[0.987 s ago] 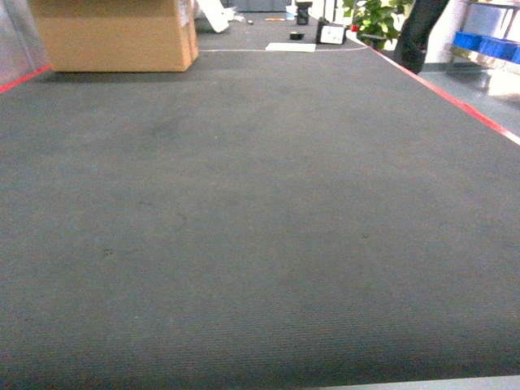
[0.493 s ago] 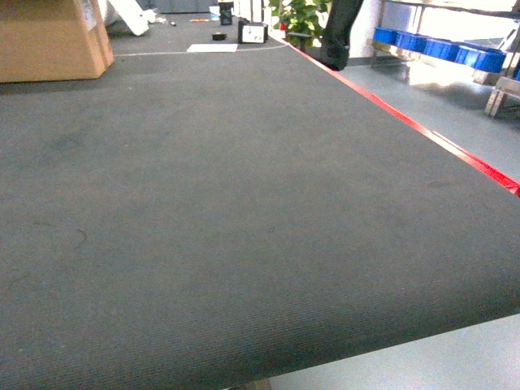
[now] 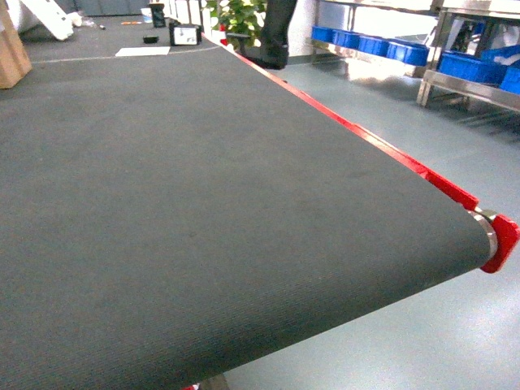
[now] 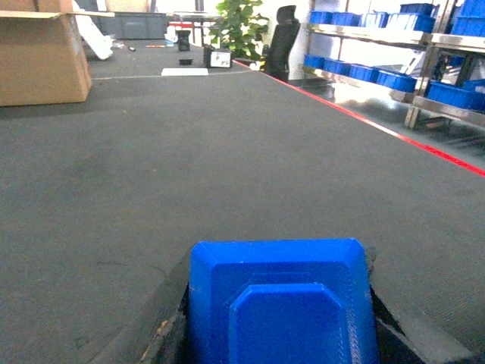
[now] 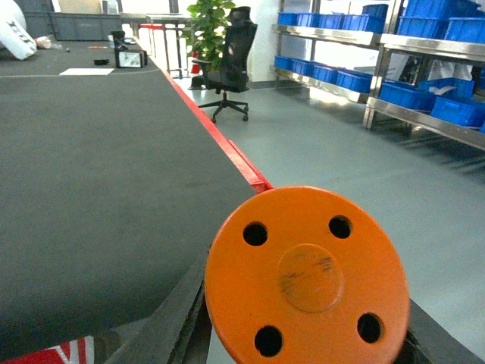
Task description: Sort blue parts and orange caps into right shelf containers
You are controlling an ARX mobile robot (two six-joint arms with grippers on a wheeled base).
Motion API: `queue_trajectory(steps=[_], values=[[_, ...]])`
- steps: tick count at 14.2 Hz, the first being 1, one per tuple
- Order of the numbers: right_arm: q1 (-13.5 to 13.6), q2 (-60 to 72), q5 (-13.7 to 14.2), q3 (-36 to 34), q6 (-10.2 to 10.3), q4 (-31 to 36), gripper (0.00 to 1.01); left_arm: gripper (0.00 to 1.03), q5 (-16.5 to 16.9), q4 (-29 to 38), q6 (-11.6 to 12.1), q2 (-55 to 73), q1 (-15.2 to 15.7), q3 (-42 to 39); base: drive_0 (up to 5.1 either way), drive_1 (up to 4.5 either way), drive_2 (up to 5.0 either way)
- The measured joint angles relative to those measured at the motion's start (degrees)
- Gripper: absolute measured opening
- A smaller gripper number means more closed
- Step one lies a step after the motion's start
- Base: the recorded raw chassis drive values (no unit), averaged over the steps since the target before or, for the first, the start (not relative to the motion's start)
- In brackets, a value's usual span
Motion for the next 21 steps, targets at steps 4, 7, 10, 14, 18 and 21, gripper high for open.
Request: queue_trajectory(steps=[4,7,10,14,18,21], values=[[0.0,0.0,0.0,0.0,0.0,0.0,0.44,0.44,0.0,0.0,0.0,0.0,0.0,0.0,-1.6,-1.55,-1.6],[0.0,0.0,0.0,0.0,0.0,0.0,0.44,0.44,0.0,0.0,0.0,0.0,0.0,0.0,-1.7,-1.68,-1.7],[0.0,0.0,0.0,0.0,0.0,0.0,0.44,0.44,0.0,0.0,0.0,0.0,0.0,0.0,-1.5,-1.48,-1.5],[0.0,0.0,0.0,0.0,0.0,0.0,0.44,0.44,0.0,0.0,0.0,0.0,0.0,0.0,-1.6,-1.65,-1.6],[0.0,0.0,0.0,0.0,0.0,0.0,0.44,0.44,0.0,0.0,0.0,0.0,0.0,0.0,-1.7,-1.67,-1.7],[0.0,0.0,0.0,0.0,0.0,0.0,0.44,0.44,0.0,0.0,0.0,0.0,0.0,0.0,-1.6,-1.63,-1.6]])
